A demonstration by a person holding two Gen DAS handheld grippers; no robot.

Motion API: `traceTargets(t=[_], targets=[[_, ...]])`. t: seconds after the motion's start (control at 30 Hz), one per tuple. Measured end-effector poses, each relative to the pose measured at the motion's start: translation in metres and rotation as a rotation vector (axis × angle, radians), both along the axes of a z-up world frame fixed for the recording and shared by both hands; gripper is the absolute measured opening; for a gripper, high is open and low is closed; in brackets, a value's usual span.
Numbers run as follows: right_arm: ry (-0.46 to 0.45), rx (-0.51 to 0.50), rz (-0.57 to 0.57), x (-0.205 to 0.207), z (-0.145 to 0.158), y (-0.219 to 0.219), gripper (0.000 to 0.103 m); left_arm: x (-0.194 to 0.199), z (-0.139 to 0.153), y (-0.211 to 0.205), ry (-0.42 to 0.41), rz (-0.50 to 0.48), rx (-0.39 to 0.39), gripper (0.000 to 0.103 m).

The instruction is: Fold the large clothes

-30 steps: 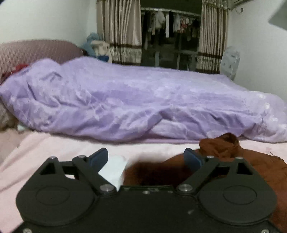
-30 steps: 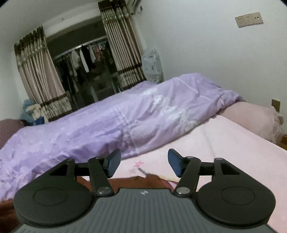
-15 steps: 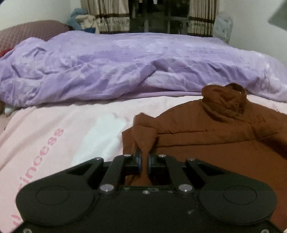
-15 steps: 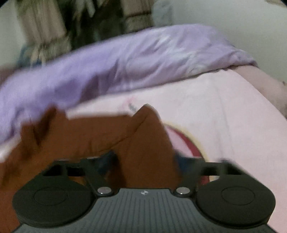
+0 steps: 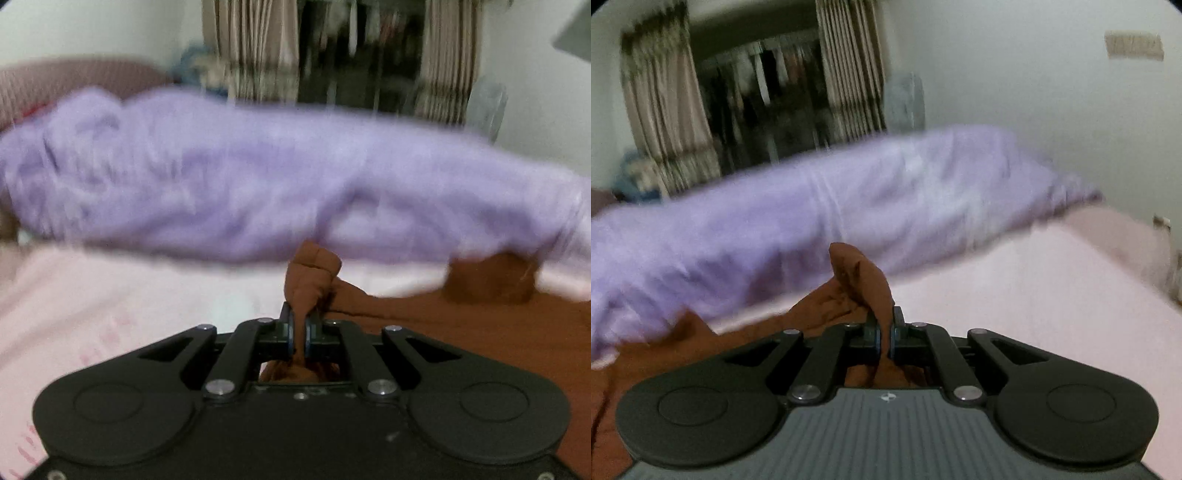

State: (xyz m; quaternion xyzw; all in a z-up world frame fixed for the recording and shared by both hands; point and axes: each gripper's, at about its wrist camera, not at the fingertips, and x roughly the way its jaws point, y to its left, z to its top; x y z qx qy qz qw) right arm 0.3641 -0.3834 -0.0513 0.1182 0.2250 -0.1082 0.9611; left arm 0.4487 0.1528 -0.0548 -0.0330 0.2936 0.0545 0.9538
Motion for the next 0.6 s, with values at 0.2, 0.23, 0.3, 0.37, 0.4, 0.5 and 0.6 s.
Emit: traceTargets(t=[0.2, 0.23, 0.3, 0.37, 0.4, 0.5, 0.6], targets=[[0.11, -0.026, 0.001, 0.016, -0.041, 0.008, 0.028, 0.002, -0.014, -0.009, 0.029, 0.006, 0.092, 0.03], [0.113, -0.036, -0.002, 0.013, -0.034, 0.007, 0.045, 0.0, -0.009, -0.012, 0.037, 0.015, 0.127, 0.04], [0.1, -0.051, -0.031, 0.002, -0.017, 0.002, 0.081, -0.012, 0.004, -0.011, 0.014, 0.026, 0.171, 0.069], [0.042, -0.044, -0.048, -0.014, -0.004, -0.008, 0.089, -0.027, 0.016, -0.004, -0.008, 0.028, 0.152, 0.08], [0.016, -0.036, -0.048, -0.024, 0.001, -0.013, 0.089, -0.035, 0.022, 0.0, -0.011, 0.03, 0.129, 0.082], [0.0, 0.004, -0.029, -0.053, 0.013, -0.032, 0.093, -0.056, 0.035, 0.014, 0.004, 0.02, 0.046, 0.092], [0.013, 0.069, -0.005, -0.075, 0.012, -0.046, 0.096, -0.082, 0.038, 0.019, -0.001, -0.001, -0.013, 0.102]])
